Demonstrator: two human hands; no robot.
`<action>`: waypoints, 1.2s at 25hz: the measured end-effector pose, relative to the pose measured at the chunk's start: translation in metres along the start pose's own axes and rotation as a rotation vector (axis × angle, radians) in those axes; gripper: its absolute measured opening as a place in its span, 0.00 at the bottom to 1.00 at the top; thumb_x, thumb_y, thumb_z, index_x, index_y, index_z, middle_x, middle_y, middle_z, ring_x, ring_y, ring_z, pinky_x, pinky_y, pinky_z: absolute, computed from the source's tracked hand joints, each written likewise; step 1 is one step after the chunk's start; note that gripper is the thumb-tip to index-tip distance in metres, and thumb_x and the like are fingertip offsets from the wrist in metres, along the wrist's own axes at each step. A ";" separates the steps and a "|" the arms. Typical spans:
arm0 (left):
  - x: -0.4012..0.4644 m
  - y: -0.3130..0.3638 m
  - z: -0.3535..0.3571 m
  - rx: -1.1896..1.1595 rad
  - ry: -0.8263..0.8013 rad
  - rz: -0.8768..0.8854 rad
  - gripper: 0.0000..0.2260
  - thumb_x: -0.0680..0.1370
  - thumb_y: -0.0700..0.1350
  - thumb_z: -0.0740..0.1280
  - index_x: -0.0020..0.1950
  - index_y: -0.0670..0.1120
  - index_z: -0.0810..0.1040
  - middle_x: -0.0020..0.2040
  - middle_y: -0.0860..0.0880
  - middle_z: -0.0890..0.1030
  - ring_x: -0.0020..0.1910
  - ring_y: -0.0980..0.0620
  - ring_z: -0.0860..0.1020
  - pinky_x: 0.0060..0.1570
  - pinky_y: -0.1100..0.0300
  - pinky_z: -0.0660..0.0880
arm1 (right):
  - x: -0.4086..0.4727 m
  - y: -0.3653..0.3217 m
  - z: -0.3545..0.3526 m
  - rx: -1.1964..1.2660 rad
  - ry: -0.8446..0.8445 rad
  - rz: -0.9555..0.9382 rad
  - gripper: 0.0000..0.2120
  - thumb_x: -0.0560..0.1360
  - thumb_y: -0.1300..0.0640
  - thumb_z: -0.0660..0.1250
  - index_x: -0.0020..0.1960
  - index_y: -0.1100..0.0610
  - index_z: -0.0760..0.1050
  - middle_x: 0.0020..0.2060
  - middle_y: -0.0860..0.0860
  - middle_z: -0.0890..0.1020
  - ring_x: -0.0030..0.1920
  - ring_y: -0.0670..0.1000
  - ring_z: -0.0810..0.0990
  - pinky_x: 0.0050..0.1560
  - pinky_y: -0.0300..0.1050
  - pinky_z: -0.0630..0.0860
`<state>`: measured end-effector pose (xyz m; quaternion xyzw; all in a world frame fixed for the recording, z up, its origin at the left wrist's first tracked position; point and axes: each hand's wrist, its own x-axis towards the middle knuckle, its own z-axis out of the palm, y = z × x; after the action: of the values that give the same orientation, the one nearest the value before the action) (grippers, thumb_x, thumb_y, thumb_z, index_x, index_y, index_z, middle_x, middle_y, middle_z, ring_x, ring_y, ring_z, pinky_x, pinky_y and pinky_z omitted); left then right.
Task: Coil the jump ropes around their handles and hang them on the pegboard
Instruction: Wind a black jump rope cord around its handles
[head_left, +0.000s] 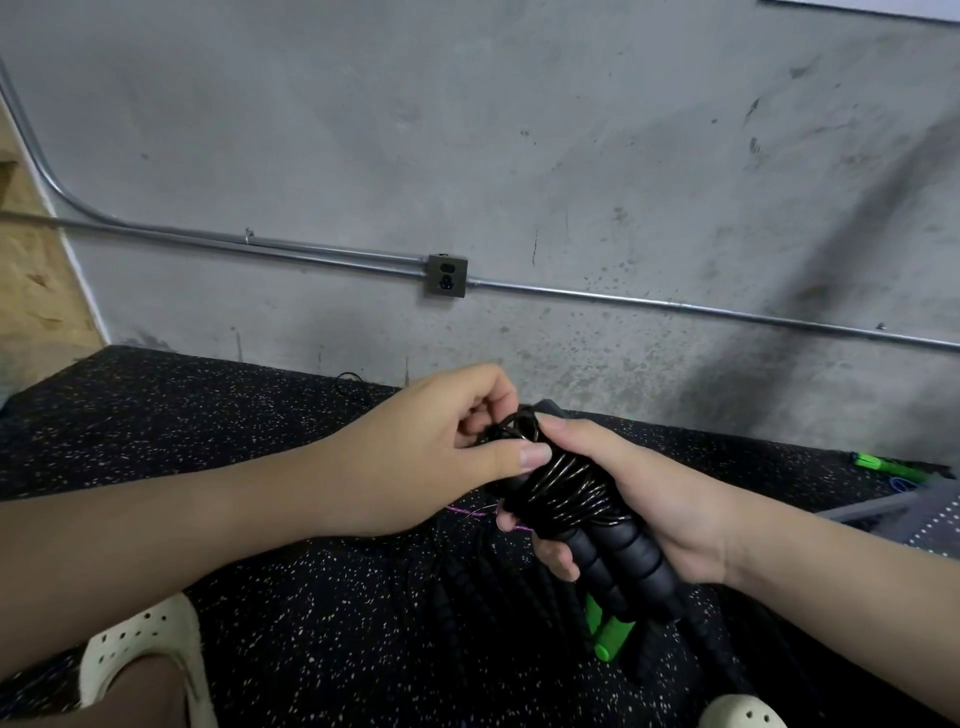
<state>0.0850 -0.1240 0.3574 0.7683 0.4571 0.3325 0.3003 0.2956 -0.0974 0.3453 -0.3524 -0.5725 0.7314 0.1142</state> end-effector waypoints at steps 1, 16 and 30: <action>-0.001 0.002 0.000 -0.002 -0.001 -0.004 0.11 0.77 0.56 0.72 0.45 0.50 0.75 0.35 0.51 0.74 0.33 0.57 0.69 0.35 0.64 0.68 | 0.001 0.002 -0.001 -0.001 0.001 -0.009 0.32 0.74 0.30 0.64 0.51 0.61 0.80 0.37 0.62 0.77 0.31 0.53 0.74 0.31 0.41 0.72; 0.007 -0.030 0.001 -0.500 0.278 -0.243 0.10 0.81 0.45 0.69 0.41 0.45 0.78 0.29 0.52 0.66 0.29 0.55 0.63 0.31 0.64 0.64 | 0.019 0.022 -0.001 0.302 -0.028 0.078 0.28 0.74 0.30 0.66 0.50 0.56 0.77 0.42 0.56 0.77 0.34 0.51 0.73 0.36 0.44 0.72; 0.004 -0.042 0.023 -0.356 0.124 -0.352 0.17 0.81 0.63 0.63 0.54 0.51 0.82 0.45 0.51 0.83 0.39 0.52 0.79 0.47 0.53 0.78 | 0.013 0.026 -0.005 0.259 0.139 0.048 0.27 0.74 0.34 0.66 0.55 0.57 0.83 0.48 0.61 0.82 0.46 0.57 0.81 0.52 0.51 0.77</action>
<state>0.0831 -0.1066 0.3123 0.5904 0.5355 0.3967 0.4553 0.2954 -0.0945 0.3159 -0.3981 -0.4556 0.7755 0.1804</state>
